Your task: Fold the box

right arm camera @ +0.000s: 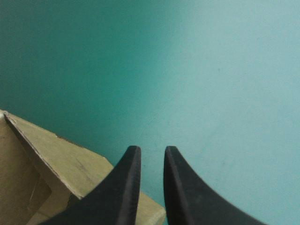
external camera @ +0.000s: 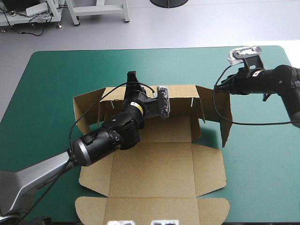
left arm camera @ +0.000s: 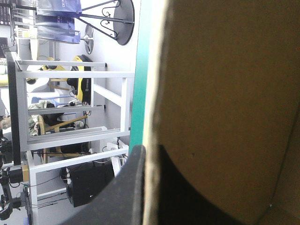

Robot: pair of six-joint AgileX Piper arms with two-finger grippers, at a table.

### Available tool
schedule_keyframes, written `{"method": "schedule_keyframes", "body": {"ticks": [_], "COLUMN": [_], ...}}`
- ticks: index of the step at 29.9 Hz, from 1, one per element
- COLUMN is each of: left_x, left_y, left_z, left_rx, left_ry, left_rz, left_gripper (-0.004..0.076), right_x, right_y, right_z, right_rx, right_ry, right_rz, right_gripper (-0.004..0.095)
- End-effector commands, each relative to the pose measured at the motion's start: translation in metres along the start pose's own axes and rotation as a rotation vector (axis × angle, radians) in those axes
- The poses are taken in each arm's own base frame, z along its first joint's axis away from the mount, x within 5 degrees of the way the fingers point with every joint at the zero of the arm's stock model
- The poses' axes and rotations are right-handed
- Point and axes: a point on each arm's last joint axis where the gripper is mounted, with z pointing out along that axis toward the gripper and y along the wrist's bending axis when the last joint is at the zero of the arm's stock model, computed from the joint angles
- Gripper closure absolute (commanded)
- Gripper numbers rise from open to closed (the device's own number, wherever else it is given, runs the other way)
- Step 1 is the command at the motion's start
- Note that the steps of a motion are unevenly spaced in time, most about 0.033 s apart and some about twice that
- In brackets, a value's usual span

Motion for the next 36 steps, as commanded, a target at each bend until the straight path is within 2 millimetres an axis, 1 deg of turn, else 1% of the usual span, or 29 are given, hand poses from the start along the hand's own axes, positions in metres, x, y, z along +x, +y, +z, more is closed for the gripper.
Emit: {"method": "schedule_keyframes", "body": {"ticks": [1, 4, 11, 15, 18, 22, 24, 29, 31, 33, 36], "left_x": [-0.001, -0.001, -0.001, -0.001, -0.001, -0.004, -0.005, -0.006, -0.006, -0.007, -0.007], "left_y": [0.019, 0.019, 0.019, 0.019, 0.018, 0.013, 0.012, 0.01, 0.01, 0.01, 0.01], "left_z": [-0.015, -0.015, -0.015, -0.015, -0.014, -0.006, -0.003, 0.0, 0.0, 0.0, 0.0], "left_rx": [-0.076, -0.076, -0.076, -0.075, -0.072, -0.072, -0.083, -0.08, -0.08, -0.08, -0.08], "left_ry": [-0.043, -0.044, -0.044, -0.04, -0.038, -0.025, -0.013, -0.01, -0.016, -0.016, -0.02], "left_rz": [-0.026, -0.027, -0.03, -0.03, -0.027, 0.005, 0.017, 0.021, 0.021, 0.021, 0.019], "left_gripper": [0.0727, 0.0727, 0.0727, 0.0727, 0.0727, 0.0727, 0.0727, 0.0727, 0.0727, 0.0727, 0.0729], "right_x": [-0.009, -0.004, 0.006, 0.01, 0.01, 0.008, 0.012, 0.041, 0.052, 0.058, 0.059], "right_y": [0.008, 0.014, 0.03, 0.035, 0.038, 0.04, 0.042, 0.043, 0.044, 0.042, 0.041], "right_z": [-0.005, 0.0, -0.004, -0.008, -0.016, -0.029, -0.03, -0.017, -0.012, -0.008, -0.007], "right_rx": [-0.078, -0.165, -0.349, -0.42, -0.415, -0.384, -0.386, -0.397, -0.394, -0.376, -0.357], "right_ry": [-0.035, 0.028, 0.12, 0.154, 0.136, 0.079, 0.063, 0.029, 0.006, -0.005, -0.024], "right_rz": [-0.018, -0.045, -0.099, -0.127, -0.164, -0.205, -0.214, -0.223, -0.243, -0.241, -0.246], "right_gripper": [0.0744, 0.0744, 0.0743, 0.0743, 0.0743, 0.0743, 0.0743, 0.0728, 0.0699, 0.0668, 0.0625]}}
